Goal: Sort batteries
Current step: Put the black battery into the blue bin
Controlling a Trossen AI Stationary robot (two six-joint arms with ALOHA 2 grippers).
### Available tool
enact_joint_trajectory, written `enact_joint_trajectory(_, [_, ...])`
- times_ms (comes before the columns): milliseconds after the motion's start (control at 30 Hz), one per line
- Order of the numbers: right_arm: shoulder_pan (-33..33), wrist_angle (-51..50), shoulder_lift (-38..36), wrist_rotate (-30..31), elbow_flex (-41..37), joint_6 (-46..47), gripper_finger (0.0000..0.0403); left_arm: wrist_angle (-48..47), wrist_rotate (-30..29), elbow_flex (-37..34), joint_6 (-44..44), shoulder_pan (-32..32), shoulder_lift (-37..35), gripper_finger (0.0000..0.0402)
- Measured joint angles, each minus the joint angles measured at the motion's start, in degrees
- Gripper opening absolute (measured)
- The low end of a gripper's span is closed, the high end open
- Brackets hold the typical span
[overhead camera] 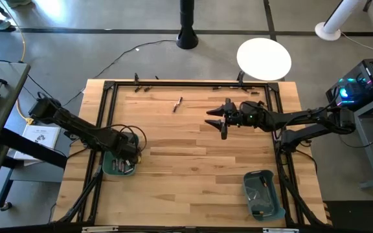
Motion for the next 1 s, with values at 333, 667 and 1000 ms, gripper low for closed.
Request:
enact_joint_trajectory(333, [-0.02,-0.44,0.00,-0.02,0.00,0.00,0.0193,-11.98,-9.50,7.89,-0.85,-0.58,-7.78,0.0001])
enact_joint_trajectory(667, [-0.01,-0.51,0.00,-0.02,0.00,0.00,0.0193,-10.28,-10.49,7.13,-2.66,-0.91,-10.10,0.0013])
enact_joint_trajectory(1000, [0.00,-0.49,0.00,-0.02,0.00,-0.15,0.0193,-0.33,-1.97,-0.41,-1.02,-1.14,-9.92,0.0114])
